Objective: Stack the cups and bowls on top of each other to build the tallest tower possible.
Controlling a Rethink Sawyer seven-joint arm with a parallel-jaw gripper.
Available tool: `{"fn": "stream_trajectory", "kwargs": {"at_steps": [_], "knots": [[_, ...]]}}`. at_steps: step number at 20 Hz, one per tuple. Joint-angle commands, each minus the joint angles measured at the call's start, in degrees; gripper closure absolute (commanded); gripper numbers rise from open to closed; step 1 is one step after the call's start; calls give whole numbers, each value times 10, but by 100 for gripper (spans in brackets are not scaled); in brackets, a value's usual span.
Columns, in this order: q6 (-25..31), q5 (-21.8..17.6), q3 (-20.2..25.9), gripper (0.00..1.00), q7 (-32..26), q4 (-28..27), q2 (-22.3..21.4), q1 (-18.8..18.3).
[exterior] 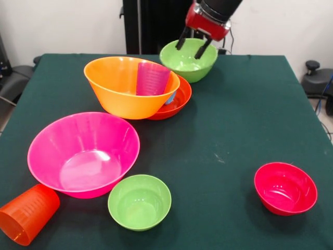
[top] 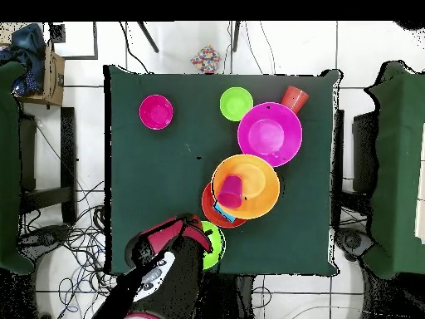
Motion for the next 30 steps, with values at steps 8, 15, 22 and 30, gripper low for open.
{"fn": "stream_trajectory", "kwargs": {"at_steps": [8,15,22,30], "knots": [[-50,41,26,0,86,13,9,-9],[-103,-74,261,0,-155,73,-78,-163],[-10,-167,421,0,-302,73,-86,-256],[34,-187,512,0,-365,107,-100,-328]]}}
